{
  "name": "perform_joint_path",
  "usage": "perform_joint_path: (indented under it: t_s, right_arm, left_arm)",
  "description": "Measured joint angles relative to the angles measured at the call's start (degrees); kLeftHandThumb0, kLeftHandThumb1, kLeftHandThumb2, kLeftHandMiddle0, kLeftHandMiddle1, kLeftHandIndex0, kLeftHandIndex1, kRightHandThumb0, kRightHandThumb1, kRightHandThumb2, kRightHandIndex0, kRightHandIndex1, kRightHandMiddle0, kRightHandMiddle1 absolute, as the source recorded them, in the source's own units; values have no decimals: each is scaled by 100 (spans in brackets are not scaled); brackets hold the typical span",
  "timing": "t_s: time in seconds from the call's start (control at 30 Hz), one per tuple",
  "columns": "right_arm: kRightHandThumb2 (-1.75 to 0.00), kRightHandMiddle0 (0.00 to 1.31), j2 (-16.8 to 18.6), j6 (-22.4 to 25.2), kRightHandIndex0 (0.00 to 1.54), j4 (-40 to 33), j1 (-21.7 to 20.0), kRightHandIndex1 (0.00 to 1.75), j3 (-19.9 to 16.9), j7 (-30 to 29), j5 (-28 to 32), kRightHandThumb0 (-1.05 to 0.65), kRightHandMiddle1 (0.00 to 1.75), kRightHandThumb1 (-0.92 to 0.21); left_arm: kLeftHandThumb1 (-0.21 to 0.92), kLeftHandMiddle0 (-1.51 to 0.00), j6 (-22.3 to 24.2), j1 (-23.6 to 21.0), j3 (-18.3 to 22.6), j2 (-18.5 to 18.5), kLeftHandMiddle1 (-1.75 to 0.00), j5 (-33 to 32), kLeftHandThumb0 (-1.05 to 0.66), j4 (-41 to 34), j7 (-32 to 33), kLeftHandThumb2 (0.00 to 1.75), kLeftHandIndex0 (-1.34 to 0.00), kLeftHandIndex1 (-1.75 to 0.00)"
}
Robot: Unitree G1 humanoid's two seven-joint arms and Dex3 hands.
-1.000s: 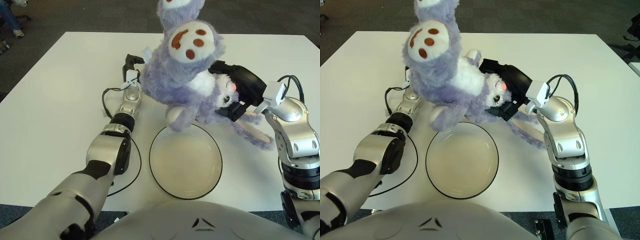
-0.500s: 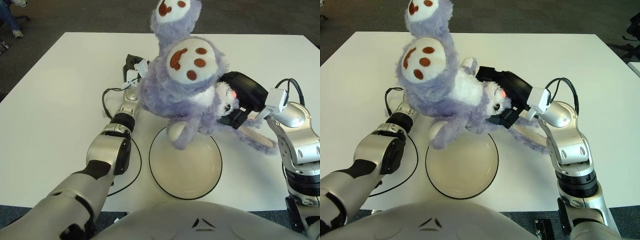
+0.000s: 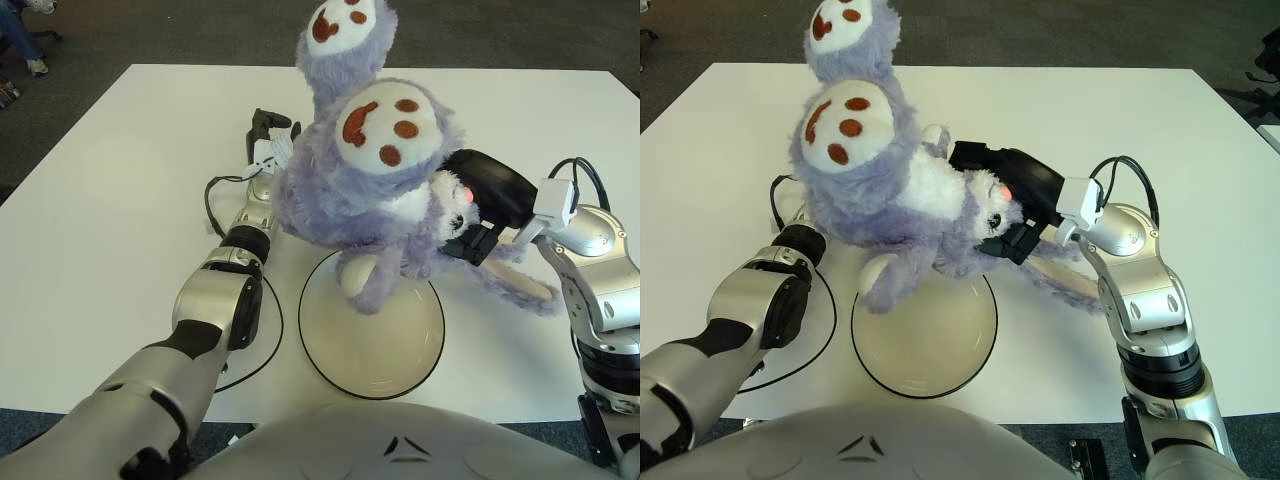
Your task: Put the doll into the plate.
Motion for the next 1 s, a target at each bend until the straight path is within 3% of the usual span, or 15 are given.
perform_joint_path:
  t_s: [0.47,0.63,0.7,0.8,0.9,1.0]
  right_arm:
    - [-151,88,-125,170,74,-179,6,175,-3,0,97,53,175,-15]
    - [-152,76,-149,196,75,-183,14,175,0,0,135,54,175,-14]
    - [-155,73,-149,192,79,-188,23,175,5,-7,128,27,164,-9]
    - [-154,71,-150,124,81,-191,60,175,19,-36,71,8,155,-7]
    - [-150,69,-184,26,79,-191,92,175,26,-42,-45,2,151,-9]
    - [-145,60,-289,-30,64,-191,99,175,25,-35,-112,0,166,-17]
  left_arm:
    - [68,-101,21,-43,30,1,-175,-32,-39,0,-4,85,-34,-175]
    - [67,-100,38,-45,15,16,-175,-21,-39,0,-4,86,-35,-175]
    - [68,-101,38,-45,-3,23,-175,-7,-39,-1,-2,85,-34,-175]
    - [69,-102,41,-45,-18,25,-175,17,-38,-2,0,84,-34,-175]
    - [70,-101,44,-46,-24,25,-175,29,-38,-3,11,83,-33,-175]
    - [70,-99,45,-45,-32,26,-175,37,-38,-4,21,82,-33,-175]
